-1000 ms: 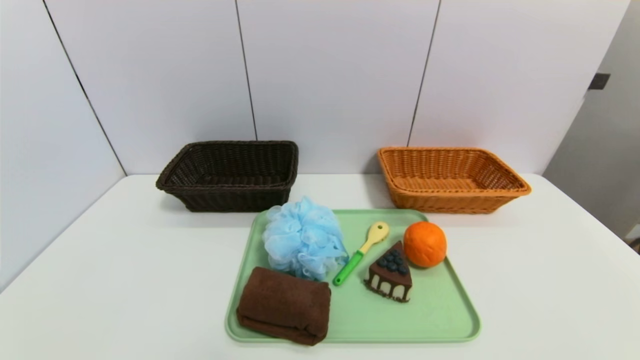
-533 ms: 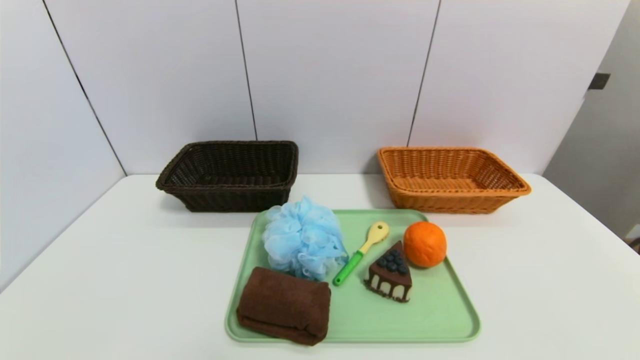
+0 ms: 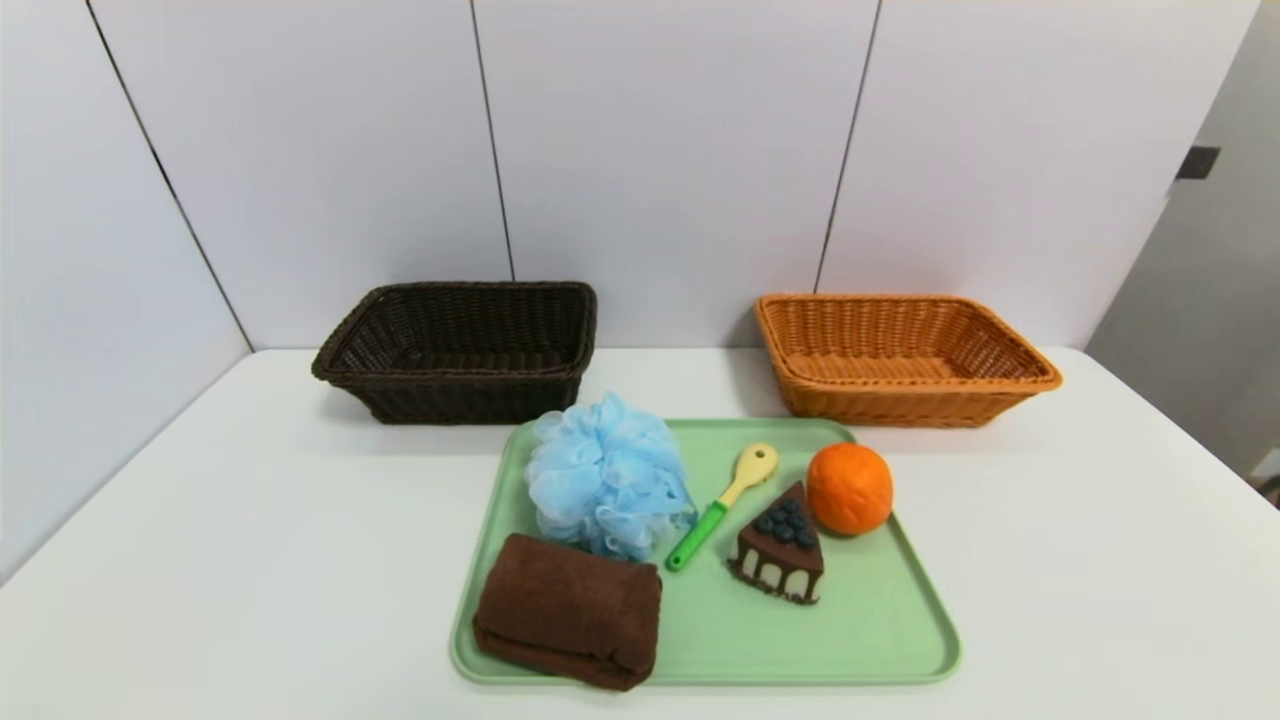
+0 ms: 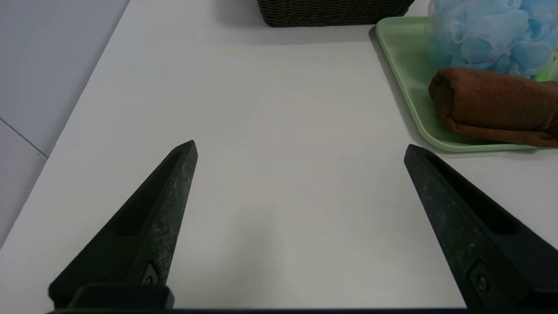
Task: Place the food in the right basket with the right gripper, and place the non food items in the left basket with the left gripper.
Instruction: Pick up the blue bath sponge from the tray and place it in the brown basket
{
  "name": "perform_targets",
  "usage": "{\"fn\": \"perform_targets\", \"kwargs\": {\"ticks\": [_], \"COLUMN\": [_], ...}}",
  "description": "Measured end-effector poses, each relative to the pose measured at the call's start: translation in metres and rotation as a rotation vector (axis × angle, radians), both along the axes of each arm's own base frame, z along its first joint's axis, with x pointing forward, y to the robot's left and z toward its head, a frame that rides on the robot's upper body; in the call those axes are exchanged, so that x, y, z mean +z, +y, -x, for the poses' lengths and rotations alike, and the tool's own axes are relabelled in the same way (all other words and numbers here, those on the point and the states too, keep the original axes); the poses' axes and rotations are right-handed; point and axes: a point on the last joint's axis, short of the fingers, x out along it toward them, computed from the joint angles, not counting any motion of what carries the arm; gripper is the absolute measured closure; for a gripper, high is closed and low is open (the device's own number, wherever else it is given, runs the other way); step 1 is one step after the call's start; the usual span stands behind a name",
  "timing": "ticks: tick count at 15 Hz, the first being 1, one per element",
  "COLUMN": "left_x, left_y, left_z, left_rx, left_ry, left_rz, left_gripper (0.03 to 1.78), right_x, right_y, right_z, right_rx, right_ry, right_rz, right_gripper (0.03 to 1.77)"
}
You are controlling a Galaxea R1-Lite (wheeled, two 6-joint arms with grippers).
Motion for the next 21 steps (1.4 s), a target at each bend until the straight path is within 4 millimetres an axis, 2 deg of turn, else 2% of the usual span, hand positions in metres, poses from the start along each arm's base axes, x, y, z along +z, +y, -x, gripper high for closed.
{"fn": "perform_targets", "kwargs": {"ticks": [4, 8, 10, 13, 17, 21], "left_x": [0.048, 0.086, 0.097, 0.102, 0.105, 0.103], "left_y": [0.001, 0.0, -0.003, -0.014, -0.049, -0.103], "left_z": [-0.048, -0.102, -0.127, -0.162, -0.201, -0.226], "left_rx": [0.003, -0.016, -0.048, -0.106, -0.202, -0.304], "left_ry": [0.139, 0.229, 0.282, 0.363, 0.452, 0.554], "left_rz": [0.016, 0.02, 0.019, 0.024, 0.14, 0.217], "left_gripper": [0.12, 0.12, 0.12, 0.12, 0.12, 0.12], "right_x": [0.035, 0.054, 0.06, 0.068, 0.073, 0.074], "right_y": [0.0, 0.0, 0.001, 0.01, 0.03, 0.041], "right_z": [-0.041, -0.084, -0.105, -0.133, -0.158, -0.175], "right_rx": [-0.005, 0.003, 0.026, 0.107, 0.244, 0.291], "right_ry": [0.129, 0.268, 0.336, 0.393, 0.432, 0.458], "right_rz": [0.002, 0.018, 0.021, 0.042, 0.089, 0.105], "right_gripper": [0.09, 0.09, 0.09, 0.09, 0.09, 0.09]}}
